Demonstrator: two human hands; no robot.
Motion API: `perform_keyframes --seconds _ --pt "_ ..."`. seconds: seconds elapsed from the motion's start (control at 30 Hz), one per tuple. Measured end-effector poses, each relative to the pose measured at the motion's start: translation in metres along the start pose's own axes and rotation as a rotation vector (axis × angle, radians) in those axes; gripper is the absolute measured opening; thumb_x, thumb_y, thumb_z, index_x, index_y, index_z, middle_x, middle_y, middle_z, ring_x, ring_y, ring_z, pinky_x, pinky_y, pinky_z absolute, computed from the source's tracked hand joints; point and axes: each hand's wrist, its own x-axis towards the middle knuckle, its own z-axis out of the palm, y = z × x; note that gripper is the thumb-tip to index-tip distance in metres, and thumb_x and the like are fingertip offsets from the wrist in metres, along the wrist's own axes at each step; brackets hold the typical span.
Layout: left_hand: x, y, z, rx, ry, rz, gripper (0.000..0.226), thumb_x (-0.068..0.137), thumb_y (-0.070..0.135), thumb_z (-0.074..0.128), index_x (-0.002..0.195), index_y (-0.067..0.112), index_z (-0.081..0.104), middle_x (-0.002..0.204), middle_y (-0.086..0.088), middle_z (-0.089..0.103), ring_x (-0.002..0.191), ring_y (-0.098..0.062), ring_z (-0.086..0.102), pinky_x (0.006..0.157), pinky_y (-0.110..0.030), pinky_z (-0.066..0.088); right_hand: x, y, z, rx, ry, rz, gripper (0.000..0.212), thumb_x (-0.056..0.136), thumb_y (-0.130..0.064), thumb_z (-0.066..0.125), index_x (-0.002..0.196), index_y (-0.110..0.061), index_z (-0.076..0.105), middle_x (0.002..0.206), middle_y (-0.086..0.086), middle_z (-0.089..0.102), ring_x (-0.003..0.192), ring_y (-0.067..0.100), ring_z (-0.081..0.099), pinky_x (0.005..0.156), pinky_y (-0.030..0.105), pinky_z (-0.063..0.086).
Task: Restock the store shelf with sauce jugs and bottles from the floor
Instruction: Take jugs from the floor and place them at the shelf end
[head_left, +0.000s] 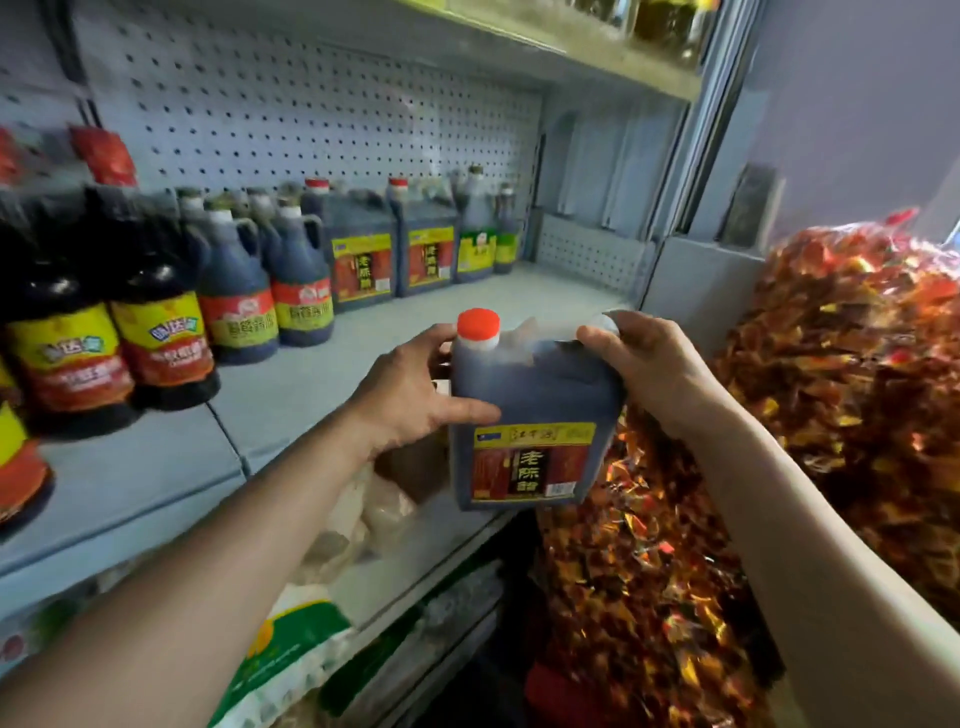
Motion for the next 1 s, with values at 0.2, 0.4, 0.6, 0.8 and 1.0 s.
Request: perform_keyframes --seconds 0.2,0.4,0.6,0.8,1.0 --pt "0.042 0.018 -0.036 0.139 0.192 -0.055 0.072 0.055 0.029 0.097 0.118 0.029 0.061 0.105 0.011 0.073 0.095 -0.002 0.068 0.084 -0.022 0.052 0.102 -0.006 0.022 0.080 -0.175 -0.165 0.043 0.088 -0.055 0.066 0.085 -0.013 0.070 0.071 -0.002 0.061 0.070 0.006 0.051 0.060 0.042 0.045" --pt "0.075 0.003 -0.078 0.273 0.296 -0.162 0.068 0.058 0.028 0.096 0.115 0.029 0.058 0.101 0.017 0.070 0.093 0.001 0.066 0.073 -0.007 0.048 0.177 0.000 0.083 0.220 -0.349 -0.112 0.038 0.099 -0.041 0.061 0.105 -0.005 0.068 0.088 0.008 0.062 0.080 0.018 0.060 0.064 0.045 0.056" --pt "0.118 -0.031 -0.102 0.332 0.364 -0.264 0.093 0.046 0.052 0.093 0.129 0.033 0.055 0.116 0.014 0.069 0.105 -0.006 0.065 0.091 -0.026 0.053 0.247 0.014 0.126 0.197 -0.425 -0.131 0.029 0.100 -0.041 0.059 0.105 -0.015 0.072 0.090 0.005 0.065 0.079 0.013 0.062 0.063 0.041 0.058" --pt "0.161 -0.055 -0.114 0.335 0.395 -0.304 0.094 0.056 0.043 0.094 0.138 0.032 0.050 0.125 0.014 0.063 0.115 -0.010 0.060 0.093 -0.027 0.049 0.304 0.029 0.151 0.175 -0.440 -0.168 0.069 0.074 -0.077 0.062 0.098 -0.013 0.070 0.087 0.023 0.063 0.077 0.021 0.057 0.063 0.043 0.050" --pt "0.170 -0.064 -0.122 0.354 0.348 -0.353 0.110 0.043 0.060 0.088 0.141 0.035 0.044 0.132 0.014 0.062 0.120 -0.007 0.059 0.105 -0.038 0.048 0.311 0.048 0.158 0.228 -0.424 -0.189 0.053 0.076 -0.067 0.069 0.102 -0.021 0.074 0.092 -0.005 0.073 0.086 0.010 0.064 0.071 0.032 0.049"
